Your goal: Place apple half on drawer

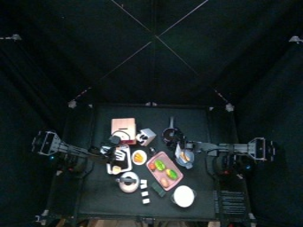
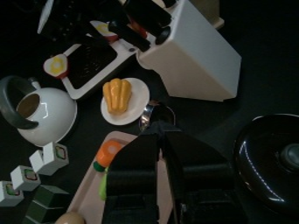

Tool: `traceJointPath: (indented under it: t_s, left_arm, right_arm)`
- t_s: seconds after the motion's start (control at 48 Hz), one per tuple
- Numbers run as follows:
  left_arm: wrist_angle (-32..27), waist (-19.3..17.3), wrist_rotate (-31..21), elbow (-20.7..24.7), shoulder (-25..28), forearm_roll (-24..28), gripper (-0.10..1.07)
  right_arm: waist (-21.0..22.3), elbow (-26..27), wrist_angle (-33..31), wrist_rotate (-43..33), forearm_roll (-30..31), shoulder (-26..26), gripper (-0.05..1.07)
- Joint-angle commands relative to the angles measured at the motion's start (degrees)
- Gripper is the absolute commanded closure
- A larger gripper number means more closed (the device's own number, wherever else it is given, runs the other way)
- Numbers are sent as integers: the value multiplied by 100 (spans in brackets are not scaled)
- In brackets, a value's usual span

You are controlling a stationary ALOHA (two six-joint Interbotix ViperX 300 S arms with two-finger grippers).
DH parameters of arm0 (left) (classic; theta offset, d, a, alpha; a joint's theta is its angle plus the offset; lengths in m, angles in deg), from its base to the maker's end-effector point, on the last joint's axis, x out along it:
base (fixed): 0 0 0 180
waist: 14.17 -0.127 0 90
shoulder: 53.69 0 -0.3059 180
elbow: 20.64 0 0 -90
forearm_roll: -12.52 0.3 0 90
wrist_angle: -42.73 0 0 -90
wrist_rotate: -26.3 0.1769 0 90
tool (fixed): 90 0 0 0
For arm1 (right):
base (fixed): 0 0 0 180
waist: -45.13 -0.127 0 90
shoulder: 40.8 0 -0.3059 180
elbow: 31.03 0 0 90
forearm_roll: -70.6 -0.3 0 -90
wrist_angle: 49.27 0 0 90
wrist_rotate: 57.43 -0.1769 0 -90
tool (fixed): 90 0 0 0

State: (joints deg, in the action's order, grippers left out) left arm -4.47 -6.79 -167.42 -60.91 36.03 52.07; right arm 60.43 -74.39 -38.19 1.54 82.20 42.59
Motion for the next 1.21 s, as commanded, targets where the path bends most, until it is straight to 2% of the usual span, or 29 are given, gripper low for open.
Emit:
traceJointPath:
  t_s: [0.0,0.292,0.479,0.833,0.979,1.188]
  left_arm:
    - [-9,62,0,79,-123,44,16]
    - [0,396,176,70,-817,290,16]
    - [-9,396,237,0,-1169,387,16]
    - [35,396,325,88,-1582,1397,16]
    - [44,255,325,70,-1679,1688,16]
    - [44,-44,325,62,-1881,1846,16]
  right_arm:
    - [18,53,44,0,9,-53,66]
    - [18,44,26,9,9,-26,66]
    - [18,53,26,26,9,-26,66]
    - [18,44,26,-9,9,-26,66]
    - [18,53,18,-9,9,-26,66]
    - [18,35,18,0,9,-26,66]
